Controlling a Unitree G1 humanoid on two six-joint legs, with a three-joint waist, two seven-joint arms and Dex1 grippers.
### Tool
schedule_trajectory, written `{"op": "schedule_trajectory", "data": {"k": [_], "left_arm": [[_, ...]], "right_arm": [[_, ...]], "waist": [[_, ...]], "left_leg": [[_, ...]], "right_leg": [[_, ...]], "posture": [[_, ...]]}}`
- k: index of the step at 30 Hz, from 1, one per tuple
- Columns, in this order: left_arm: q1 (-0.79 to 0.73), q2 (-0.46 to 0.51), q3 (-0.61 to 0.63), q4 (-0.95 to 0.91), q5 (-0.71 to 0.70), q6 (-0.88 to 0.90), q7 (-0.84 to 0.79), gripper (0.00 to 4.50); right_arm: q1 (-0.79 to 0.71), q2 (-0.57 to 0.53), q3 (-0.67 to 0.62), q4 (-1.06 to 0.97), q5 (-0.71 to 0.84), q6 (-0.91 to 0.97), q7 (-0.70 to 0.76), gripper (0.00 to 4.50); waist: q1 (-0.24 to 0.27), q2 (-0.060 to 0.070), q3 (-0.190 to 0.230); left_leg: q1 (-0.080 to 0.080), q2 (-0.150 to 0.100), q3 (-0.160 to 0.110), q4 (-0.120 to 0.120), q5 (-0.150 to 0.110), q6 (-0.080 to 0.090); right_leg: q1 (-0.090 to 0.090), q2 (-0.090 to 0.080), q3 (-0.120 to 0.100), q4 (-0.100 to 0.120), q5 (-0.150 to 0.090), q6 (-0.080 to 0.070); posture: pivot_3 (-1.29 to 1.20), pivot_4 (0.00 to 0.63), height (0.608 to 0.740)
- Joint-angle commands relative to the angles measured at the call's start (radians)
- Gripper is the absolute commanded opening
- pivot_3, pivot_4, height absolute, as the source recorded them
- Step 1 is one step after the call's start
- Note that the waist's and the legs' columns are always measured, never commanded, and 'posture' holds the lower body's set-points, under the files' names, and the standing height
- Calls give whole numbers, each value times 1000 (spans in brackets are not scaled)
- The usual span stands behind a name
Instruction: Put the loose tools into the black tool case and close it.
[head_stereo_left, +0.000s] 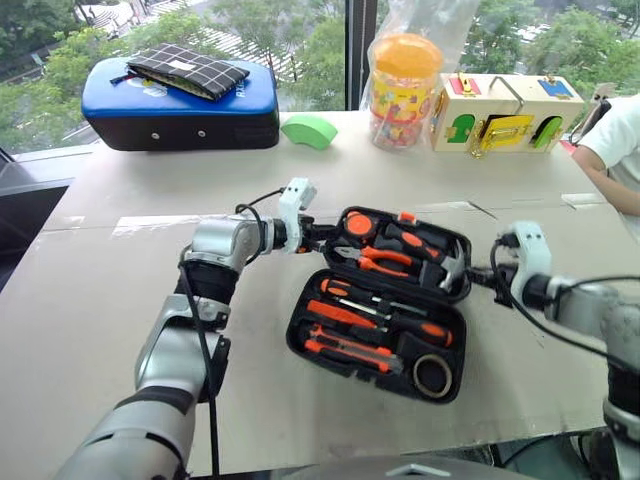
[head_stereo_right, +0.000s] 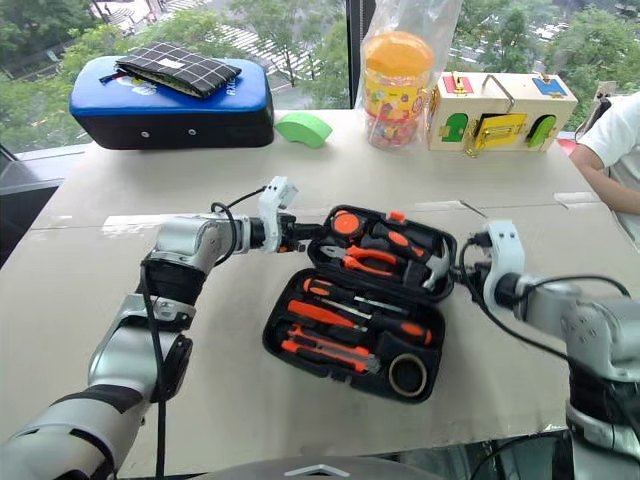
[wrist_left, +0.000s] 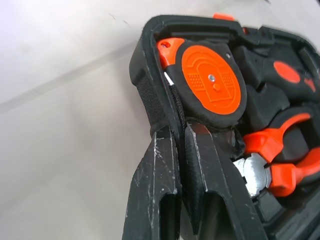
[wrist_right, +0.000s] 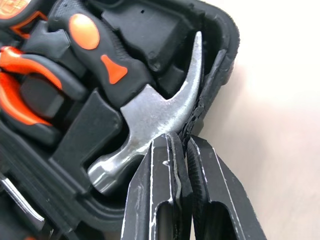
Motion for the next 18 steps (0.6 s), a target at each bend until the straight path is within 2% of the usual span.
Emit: {"op": "schedule_trajectory", "data": {"k": [1, 5, 8, 10, 14, 18], "left_arm": [[-35, 23, 55, 3, 46, -108, 57, 56], [-10, 48, 94, -73, 67, -167, 95, 56], [29, 45, 148, -155, 65, -225, 152, 56], [79, 59, 137, -213, 100, -327, 151, 56], [227, 93, 84, -355, 173, -553, 93, 56], [356, 126, 78, -477, 200, -723, 39, 56]], "right_arm": [[-188, -5, 120, 189, -164, -302, 136, 0], [-326, 13, 204, 415, -300, -554, 255, 0], [-396, 38, 227, 550, -366, -743, 332, 0], [-417, 54, 216, 598, -379, -814, 367, 0], [-342, 46, 177, 538, -380, -899, 416, 0], [-155, 2, 121, 287, -354, -889, 431, 0]], "waist": [[-4, 0, 0], [-11, -1, 1], [-13, -2, 1], [-16, -2, 1], [-18, -2, 1], [-10, -3, 1]], "left_leg": [[0, 0, 0, 0, 0, 0], [-6, 0, -1, -4, 2, -4], [-7, -1, -1, -11, 3, -5], [-7, -4, -1, -15, 3, -5], [-7, -7, 0, -18, 2, -5], [-7, -7, -2, -18, 2, -5]], "right_leg": [[0, 1, 0, 0, 1, 1], [-7, 2, 1, 1, 2, 3], [-9, 1, 2, 2, 2, 3], [-10, -1, 2, 1, 3, 3], [-13, -5, 3, 1, 3, 4], [-12, -12, 4, 0, 3, 4]], "posture": [[0, 150, 740], [0, 150, 740], [0, 150, 740], [0, 150, 740], [0, 150, 740], [0, 150, 740]]}}
